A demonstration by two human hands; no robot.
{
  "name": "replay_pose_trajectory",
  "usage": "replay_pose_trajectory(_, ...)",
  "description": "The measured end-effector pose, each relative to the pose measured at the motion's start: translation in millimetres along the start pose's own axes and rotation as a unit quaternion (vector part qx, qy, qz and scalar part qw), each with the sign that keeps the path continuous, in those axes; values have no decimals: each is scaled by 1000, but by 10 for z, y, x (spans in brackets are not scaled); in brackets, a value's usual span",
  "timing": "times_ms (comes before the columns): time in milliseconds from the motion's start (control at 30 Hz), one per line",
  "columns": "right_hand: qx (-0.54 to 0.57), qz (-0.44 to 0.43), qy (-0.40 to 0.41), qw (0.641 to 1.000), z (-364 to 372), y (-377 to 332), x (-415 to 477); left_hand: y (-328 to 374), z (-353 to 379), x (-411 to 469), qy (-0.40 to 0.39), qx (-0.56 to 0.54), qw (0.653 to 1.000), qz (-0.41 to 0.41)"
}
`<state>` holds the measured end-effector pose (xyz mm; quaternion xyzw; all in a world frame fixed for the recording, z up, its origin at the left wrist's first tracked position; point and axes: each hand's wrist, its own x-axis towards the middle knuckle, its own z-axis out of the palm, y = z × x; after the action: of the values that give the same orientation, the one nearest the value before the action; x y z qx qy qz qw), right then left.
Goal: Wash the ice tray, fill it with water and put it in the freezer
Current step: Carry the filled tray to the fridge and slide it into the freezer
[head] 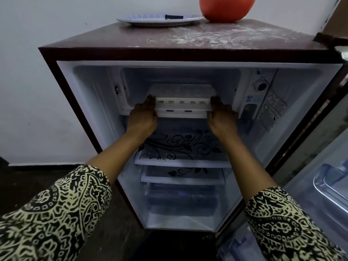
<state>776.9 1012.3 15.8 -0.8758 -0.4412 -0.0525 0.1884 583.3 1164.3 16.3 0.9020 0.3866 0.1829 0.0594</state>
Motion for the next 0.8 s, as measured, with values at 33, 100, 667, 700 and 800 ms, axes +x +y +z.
replay_pose_trajectory(33, -13, 6, -5, 1000, -7, -6, 21, 9, -3, 18, -4, 12, 1000, -3)
replay_pose_trajectory(100, -31, 16, -15, 999, -11, -21, 59, 27, -13, 65, -5, 40, 999, -6)
replay_pose_trajectory(667, -26, 89, -107, 990, -145, -172, 236, 294, -75, 227, -106, 112, 984, -94)
replay_pose_trajectory(700, -28, 94, -106, 990, -151, -177, 221, 309, -61, 196, -104, 108, 984, -96)
replay_pose_trajectory(800, -33, 106, -100, 989, -162, -207, 141, 329, -42, 82, -106, 77, 986, -103)
